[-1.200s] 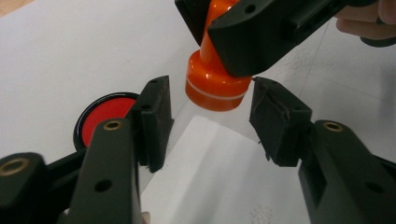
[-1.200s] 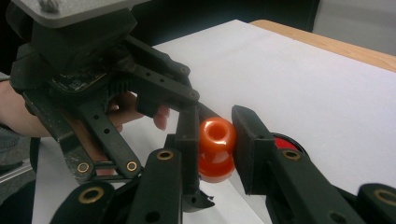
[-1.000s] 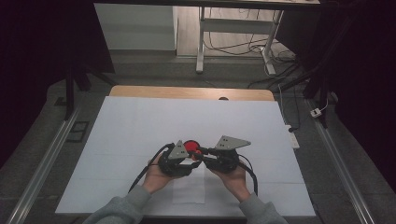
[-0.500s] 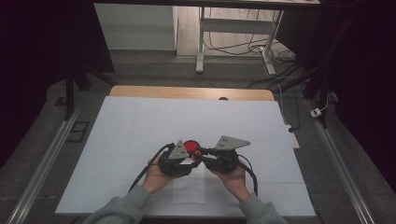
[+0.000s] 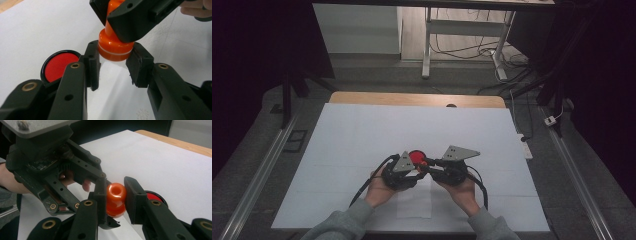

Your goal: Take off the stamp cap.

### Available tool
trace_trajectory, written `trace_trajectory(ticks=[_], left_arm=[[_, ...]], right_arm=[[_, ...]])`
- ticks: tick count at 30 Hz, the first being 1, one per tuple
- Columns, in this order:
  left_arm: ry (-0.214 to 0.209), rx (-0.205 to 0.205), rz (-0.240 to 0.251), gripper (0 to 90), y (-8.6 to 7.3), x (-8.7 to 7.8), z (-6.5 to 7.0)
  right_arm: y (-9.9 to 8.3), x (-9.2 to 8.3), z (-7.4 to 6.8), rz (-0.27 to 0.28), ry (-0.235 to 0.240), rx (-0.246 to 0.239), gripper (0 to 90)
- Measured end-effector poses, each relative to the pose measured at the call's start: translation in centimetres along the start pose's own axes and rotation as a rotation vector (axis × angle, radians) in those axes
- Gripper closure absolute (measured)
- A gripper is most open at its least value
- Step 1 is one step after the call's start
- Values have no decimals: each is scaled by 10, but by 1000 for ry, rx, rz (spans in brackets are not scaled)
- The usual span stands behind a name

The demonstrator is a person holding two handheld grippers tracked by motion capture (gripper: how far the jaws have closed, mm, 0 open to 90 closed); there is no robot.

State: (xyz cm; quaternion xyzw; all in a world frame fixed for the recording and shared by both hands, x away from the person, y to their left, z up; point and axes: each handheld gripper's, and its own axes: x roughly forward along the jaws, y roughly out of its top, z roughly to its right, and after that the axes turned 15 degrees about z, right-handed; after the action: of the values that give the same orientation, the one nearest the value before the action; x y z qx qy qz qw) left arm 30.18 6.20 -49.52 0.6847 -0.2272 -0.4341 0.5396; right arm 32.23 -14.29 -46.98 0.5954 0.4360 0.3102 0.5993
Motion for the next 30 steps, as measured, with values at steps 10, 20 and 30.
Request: trace_trajectory(ticks=[10, 20, 30], left_arm=[[-9, -7, 9, 613, 0, -1, 0], [1, -4, -1, 609, -1, 1, 0], [4, 5, -5, 644, -2, 1, 1]], right_arm=[[-2, 1, -1, -12, 5, 1, 719], [-2, 1, -1, -1, 3, 0, 719], [-3, 2, -1, -3, 1, -1, 719]])
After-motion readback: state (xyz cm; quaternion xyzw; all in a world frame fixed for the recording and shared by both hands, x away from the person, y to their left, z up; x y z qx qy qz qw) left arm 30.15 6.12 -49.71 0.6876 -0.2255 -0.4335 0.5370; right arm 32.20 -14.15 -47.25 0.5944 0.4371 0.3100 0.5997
